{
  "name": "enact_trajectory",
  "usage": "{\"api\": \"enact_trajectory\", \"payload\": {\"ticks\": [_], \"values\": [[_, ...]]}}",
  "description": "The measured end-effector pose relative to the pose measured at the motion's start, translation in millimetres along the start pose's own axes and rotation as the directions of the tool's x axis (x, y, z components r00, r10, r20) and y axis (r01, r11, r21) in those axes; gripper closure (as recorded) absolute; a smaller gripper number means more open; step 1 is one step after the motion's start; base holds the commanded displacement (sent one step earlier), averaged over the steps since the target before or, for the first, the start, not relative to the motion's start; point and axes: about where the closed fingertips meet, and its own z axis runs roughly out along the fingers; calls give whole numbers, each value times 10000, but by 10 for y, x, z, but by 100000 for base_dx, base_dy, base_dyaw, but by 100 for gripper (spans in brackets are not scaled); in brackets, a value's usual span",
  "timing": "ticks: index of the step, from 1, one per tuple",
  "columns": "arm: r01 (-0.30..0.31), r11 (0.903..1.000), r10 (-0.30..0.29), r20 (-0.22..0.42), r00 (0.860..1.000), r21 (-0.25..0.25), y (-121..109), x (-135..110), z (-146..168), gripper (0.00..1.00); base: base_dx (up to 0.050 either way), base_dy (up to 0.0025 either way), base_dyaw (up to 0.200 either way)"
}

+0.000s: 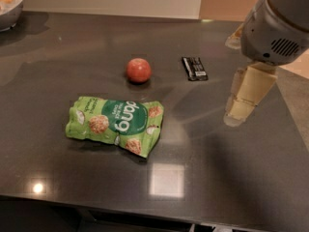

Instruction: Move green rice chip bag near rxbar chocolate

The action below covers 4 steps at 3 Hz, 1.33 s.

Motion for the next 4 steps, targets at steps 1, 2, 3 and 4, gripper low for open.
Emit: {"api": "enact_trajectory", "payload": {"ticks": [1,2,3,4], "values": [[307,9992,-301,231,9993,-263,52,-377,115,0,0,0,0],[404,9983,-389,351,9986,-412,95,-690,320,0,0,0,0],[315,9980,-288,493,9984,-555,152,-954,549,0,0,0,0],[330,9961,-281,599,9978,-822,270,-1183,810,0,0,0,0]]}}
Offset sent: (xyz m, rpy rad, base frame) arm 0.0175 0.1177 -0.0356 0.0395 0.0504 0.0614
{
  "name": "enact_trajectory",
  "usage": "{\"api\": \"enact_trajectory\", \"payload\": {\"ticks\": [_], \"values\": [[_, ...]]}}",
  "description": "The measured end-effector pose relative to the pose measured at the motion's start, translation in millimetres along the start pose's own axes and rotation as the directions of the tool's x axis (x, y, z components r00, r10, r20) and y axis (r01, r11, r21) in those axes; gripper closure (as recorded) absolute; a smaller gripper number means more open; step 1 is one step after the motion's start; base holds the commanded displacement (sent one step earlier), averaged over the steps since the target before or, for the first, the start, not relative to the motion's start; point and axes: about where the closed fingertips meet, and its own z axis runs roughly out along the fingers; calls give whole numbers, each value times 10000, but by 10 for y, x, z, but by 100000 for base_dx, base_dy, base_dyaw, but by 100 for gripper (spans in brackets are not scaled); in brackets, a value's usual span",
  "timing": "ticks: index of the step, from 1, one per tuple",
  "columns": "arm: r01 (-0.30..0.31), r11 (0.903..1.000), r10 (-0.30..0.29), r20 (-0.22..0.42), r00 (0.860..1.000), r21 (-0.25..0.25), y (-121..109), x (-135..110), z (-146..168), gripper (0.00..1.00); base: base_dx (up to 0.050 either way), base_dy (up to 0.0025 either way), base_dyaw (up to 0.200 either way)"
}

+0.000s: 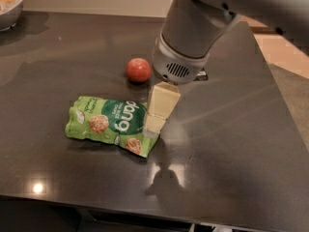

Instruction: Move green rice chip bag near rxbar chocolate

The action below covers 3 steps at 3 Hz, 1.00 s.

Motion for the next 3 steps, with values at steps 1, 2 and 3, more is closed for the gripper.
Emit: {"api": "enact_trajectory", "payload": {"ticks": [1,2,3], "values": [[86,9999,-87,-98,9999,-76,83,-126,283,0,0,0,0],[387,9990,-394,-293,9988,-242,187,-249,551,0,0,0,0],[571,9980,-585,-512,9970,-278,206,-336,732,0,0,0,0]]}}
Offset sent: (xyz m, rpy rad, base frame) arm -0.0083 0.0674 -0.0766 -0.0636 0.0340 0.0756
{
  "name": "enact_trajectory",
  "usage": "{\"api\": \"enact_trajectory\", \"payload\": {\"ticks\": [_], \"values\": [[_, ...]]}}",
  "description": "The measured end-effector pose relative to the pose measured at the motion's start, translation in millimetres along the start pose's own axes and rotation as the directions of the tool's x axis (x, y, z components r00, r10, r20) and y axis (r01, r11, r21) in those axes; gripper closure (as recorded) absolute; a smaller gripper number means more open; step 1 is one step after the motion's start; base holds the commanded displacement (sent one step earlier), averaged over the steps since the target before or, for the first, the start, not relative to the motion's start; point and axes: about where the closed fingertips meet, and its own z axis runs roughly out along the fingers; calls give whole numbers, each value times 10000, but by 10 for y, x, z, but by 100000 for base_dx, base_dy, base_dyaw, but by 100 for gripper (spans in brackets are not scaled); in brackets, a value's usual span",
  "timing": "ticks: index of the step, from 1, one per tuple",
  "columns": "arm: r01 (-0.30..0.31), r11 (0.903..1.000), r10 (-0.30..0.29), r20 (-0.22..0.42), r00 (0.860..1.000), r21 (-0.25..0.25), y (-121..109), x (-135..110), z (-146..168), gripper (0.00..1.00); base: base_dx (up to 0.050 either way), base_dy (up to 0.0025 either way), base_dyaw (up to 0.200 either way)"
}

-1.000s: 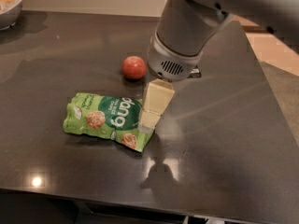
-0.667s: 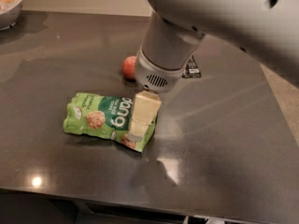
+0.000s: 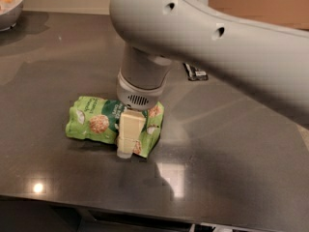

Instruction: Move green rice chip bag near rxbar chocolate

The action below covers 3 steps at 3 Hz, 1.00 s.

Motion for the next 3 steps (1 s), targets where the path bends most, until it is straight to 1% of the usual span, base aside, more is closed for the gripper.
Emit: {"api": "enact_trajectory", "payload": {"ticks": [1,2,3], "values": [[72,9999,-75,-257,9996,-124,-56,-57,123,0,0,0,0],[6,9996,-15,-318,9995,-291,-82,-91,173,0,0,0,0],[9,9989,-29,-425,9991,-474,-70,-110,222,18,0,0,0]]}}
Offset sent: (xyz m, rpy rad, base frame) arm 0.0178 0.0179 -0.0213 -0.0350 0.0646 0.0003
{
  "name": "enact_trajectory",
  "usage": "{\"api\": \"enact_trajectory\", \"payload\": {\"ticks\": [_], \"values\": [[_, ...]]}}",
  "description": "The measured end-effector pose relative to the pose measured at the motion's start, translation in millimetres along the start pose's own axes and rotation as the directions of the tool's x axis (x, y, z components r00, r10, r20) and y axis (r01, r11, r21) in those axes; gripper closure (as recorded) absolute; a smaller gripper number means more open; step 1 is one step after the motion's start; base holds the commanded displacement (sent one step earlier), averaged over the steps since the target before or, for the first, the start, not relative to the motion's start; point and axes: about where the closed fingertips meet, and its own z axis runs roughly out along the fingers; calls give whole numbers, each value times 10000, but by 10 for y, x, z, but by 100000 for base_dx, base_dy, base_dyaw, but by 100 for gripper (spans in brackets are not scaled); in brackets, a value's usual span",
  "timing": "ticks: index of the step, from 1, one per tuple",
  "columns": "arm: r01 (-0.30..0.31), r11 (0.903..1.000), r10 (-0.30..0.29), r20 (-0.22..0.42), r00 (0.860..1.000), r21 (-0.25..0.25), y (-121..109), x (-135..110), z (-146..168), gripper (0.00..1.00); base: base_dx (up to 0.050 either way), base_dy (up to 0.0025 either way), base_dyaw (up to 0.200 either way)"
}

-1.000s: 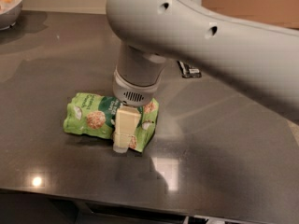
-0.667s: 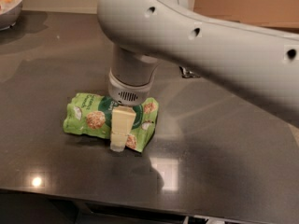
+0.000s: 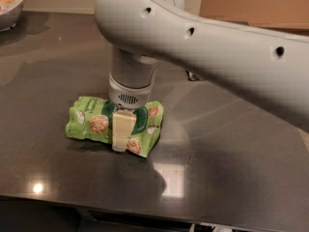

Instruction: Move green rice chip bag near rxbar chocolate

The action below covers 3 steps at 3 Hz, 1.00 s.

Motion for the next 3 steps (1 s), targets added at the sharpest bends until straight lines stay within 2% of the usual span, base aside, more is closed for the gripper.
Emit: {"api": "enact_trajectory", "payload": {"ticks": [2,3], "values": [[-42,9995,40,-52,10000,-299,-3,34,55,64,0,0,0],[-348,9988,359,349,9987,-338,-128,123,-105,87,0,0,0]]}}
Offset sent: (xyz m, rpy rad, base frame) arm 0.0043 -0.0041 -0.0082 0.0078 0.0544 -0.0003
